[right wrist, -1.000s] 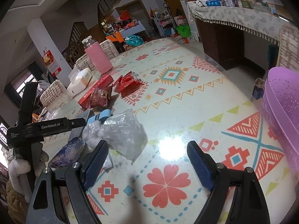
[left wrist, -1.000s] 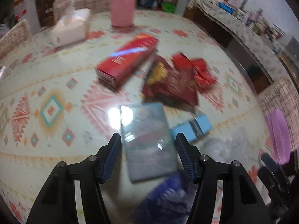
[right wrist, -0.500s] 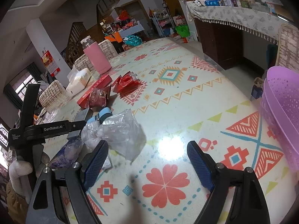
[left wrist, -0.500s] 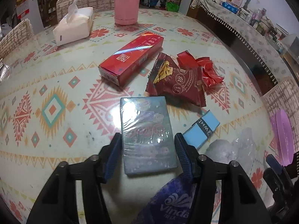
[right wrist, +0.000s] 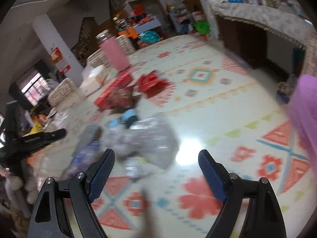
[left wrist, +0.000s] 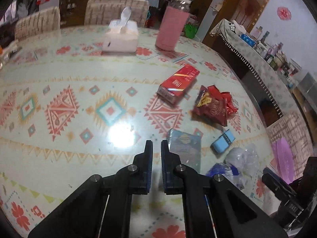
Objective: Collect trash
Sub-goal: 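Grasp the grey wrapped box with the left tool while the right tool grasps the clear plastic bag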
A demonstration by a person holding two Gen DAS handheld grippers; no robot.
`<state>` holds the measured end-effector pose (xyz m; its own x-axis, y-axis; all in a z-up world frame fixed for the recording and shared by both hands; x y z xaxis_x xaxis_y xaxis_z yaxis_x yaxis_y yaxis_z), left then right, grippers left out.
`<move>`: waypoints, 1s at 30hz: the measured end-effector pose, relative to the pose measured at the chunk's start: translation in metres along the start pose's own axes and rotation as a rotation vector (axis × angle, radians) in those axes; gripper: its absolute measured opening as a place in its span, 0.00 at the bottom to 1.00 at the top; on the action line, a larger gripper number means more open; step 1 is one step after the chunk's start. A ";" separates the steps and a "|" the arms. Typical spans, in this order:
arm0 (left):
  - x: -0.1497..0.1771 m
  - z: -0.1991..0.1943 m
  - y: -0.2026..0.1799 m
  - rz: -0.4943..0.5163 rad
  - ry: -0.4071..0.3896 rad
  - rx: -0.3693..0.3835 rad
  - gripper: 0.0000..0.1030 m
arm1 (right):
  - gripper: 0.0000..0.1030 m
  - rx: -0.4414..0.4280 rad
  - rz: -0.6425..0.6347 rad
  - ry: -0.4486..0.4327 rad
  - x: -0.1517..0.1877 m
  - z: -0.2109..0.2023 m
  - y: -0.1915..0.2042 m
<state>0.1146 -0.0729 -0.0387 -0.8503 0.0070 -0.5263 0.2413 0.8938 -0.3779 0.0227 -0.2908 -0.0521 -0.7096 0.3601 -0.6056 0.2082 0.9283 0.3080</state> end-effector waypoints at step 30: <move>0.009 0.009 -0.002 0.000 -0.026 0.079 0.60 | 0.38 0.136 -0.151 0.034 -0.012 0.054 0.037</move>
<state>0.1106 -0.0791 -0.0499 -0.8380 -0.0058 -0.5457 0.2784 0.8556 -0.4365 0.0748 -0.2556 -0.0729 -0.7616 0.2146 -0.6114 0.1851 0.9763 0.1121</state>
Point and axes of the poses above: each gripper's, at about its wrist camera, not at the fingertips, and z roughly the way its jaws point, y to its left, x to its underside, the point moved 10 cm from there along z, roughly the way its jaws point, and after that the axes turned 5 degrees about x, right-handed, at the moved point
